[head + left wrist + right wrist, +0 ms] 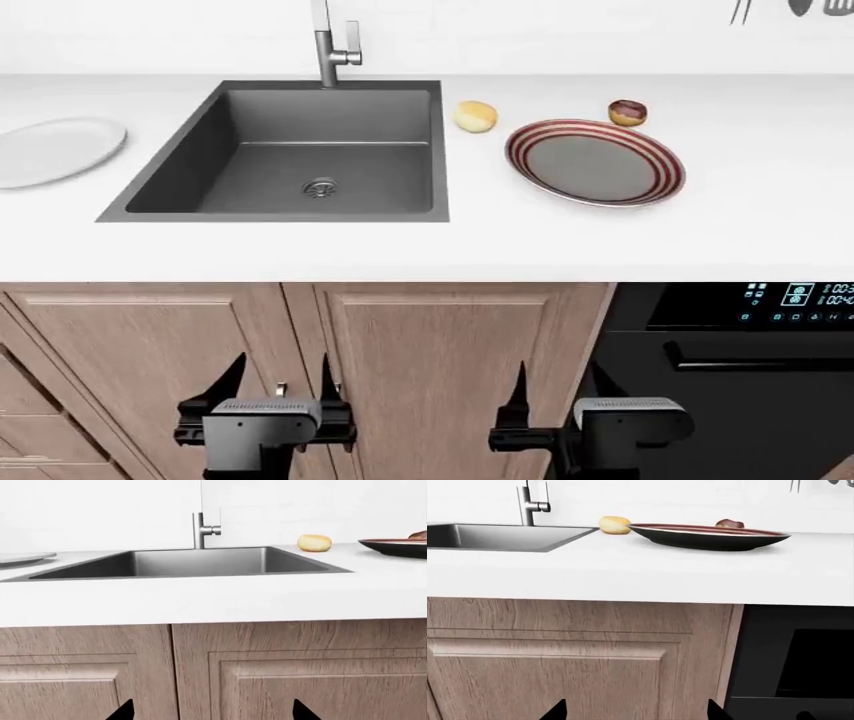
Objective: Place the pastries on the plates.
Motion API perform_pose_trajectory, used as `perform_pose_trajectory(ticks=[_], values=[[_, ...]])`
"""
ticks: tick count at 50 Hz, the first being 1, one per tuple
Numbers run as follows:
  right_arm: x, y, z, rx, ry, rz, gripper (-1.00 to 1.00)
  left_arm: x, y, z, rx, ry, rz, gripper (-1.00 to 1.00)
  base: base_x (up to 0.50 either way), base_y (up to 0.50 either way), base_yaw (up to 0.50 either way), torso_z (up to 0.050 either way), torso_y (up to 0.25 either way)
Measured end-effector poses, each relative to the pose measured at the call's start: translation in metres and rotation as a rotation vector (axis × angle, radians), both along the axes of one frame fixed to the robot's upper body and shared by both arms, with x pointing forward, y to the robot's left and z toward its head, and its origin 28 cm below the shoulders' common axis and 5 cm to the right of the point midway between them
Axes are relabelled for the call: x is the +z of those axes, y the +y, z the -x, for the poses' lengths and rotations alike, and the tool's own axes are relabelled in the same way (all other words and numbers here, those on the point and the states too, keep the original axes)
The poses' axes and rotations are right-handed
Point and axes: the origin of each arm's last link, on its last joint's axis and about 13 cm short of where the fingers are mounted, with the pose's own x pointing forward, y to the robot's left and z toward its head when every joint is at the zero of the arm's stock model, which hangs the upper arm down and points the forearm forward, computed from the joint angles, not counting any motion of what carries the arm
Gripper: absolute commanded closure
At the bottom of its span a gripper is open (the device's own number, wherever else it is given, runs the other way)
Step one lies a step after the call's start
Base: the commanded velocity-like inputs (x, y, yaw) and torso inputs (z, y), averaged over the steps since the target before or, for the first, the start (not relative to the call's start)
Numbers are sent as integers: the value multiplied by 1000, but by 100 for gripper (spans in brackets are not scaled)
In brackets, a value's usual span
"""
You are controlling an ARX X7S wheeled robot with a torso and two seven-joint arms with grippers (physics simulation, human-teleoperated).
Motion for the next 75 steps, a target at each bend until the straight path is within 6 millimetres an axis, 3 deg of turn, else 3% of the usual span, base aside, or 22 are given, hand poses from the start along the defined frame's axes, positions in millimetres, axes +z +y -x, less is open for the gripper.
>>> perform_pose_trajectory(ticks=[15, 54, 75], values=[[0, 0, 1, -2, 0, 1, -100, 0, 3, 2, -2, -6, 2, -100, 0, 0, 0, 50, 0], [0, 0, 0, 8, -4, 0, -100, 1, 0, 1, -6, -5, 3, -100, 0, -386, 0, 0, 0], [6, -2, 0, 18, -32, -28, -100, 4, -1, 0, -6, 6, 14, -100, 0, -90, 0, 0, 0]])
